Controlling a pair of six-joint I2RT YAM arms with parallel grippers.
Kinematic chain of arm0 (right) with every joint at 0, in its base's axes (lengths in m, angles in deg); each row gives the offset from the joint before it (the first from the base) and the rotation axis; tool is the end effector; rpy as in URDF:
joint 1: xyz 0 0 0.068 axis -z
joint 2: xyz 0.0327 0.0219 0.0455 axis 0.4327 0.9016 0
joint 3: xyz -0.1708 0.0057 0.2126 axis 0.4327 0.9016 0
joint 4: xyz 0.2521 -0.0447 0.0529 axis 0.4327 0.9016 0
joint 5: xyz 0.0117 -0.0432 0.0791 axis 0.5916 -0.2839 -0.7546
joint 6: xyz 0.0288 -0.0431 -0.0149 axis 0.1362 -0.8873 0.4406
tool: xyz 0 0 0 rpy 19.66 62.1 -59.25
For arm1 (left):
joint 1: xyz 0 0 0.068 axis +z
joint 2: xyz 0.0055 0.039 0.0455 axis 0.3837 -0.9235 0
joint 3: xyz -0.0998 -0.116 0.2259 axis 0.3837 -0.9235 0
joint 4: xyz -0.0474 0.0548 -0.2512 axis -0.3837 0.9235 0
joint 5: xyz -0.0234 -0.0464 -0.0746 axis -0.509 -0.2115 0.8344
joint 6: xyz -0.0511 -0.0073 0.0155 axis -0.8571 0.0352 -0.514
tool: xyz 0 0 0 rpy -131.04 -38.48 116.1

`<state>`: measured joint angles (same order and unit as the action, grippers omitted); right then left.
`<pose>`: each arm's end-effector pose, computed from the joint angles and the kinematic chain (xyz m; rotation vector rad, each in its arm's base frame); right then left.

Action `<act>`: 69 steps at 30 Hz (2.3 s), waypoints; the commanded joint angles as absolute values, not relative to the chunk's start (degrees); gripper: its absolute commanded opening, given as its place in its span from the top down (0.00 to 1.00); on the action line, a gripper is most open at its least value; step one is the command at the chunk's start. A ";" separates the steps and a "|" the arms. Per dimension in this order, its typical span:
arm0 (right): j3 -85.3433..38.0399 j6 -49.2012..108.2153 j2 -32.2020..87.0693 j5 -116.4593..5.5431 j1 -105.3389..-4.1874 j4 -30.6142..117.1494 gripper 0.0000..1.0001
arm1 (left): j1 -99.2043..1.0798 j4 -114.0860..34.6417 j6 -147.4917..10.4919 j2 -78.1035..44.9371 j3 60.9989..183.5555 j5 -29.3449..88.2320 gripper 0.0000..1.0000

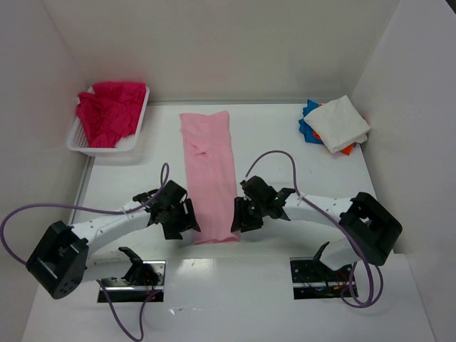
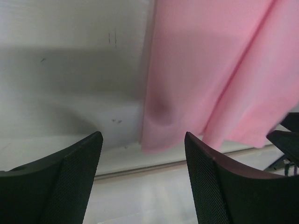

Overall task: Fold and stack the t-shirts
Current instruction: Grab the bottom of the folded rectangular tshirt with both arms, then fold the folded rectangular tshirt in 1/3 of the way

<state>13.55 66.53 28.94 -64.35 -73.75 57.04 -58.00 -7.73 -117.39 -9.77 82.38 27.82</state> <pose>0.1660 0.2003 0.1555 -0.2219 2.8307 0.8617 0.1612 -0.1197 0.1625 -0.5929 2.8336 -0.5654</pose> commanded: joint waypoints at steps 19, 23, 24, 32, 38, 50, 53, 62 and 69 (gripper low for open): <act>12.87 68.48 31.52 -61.88 -74.42 55.06 0.83 | -59.65 -11.78 -117.92 -17.55 83.42 29.56 0.50; 12.87 68.48 31.52 -61.88 -74.42 55.06 0.85 | -60.09 -12.31 -117.92 -17.55 82.45 30.15 0.55; 12.87 68.48 31.52 -61.88 -74.42 55.06 0.85 | -60.18 -12.31 -117.92 -17.55 82.36 30.58 0.56; 13.49 69.01 31.52 -61.53 -74.42 55.06 0.90 | -60.18 -12.83 -117.92 -18.08 82.36 30.67 0.87; 13.49 69.54 30.54 -60.82 -74.42 55.38 1.00 | -60.18 -11.61 -117.92 -16.82 82.36 30.31 1.00; 7.96 69.19 25.28 -57.31 -73.18 60.77 1.00 | -59.94 -4.93 -116.51 -8.93 90.69 26.84 1.00; 5.19 67.65 25.28 -57.31 -70.57 61.70 1.00 | -57.29 -4.14 -113.72 -8.59 94.19 26.54 1.00; -9.39 59.88 35.10 -61.35 -60.69 62.62 1.00 | -46.15 -4.10 -103.16 -17.00 105.96 27.33 1.00; -23.06 55.97 46.93 -63.39 -56.93 64.20 1.00 | -41.02 -6.42 -98.41 -26.90 113.44 30.76 1.00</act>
<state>-16.78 59.43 42.90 -62.10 -58.16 62.90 -42.51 -5.43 -103.00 -24.49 109.50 28.31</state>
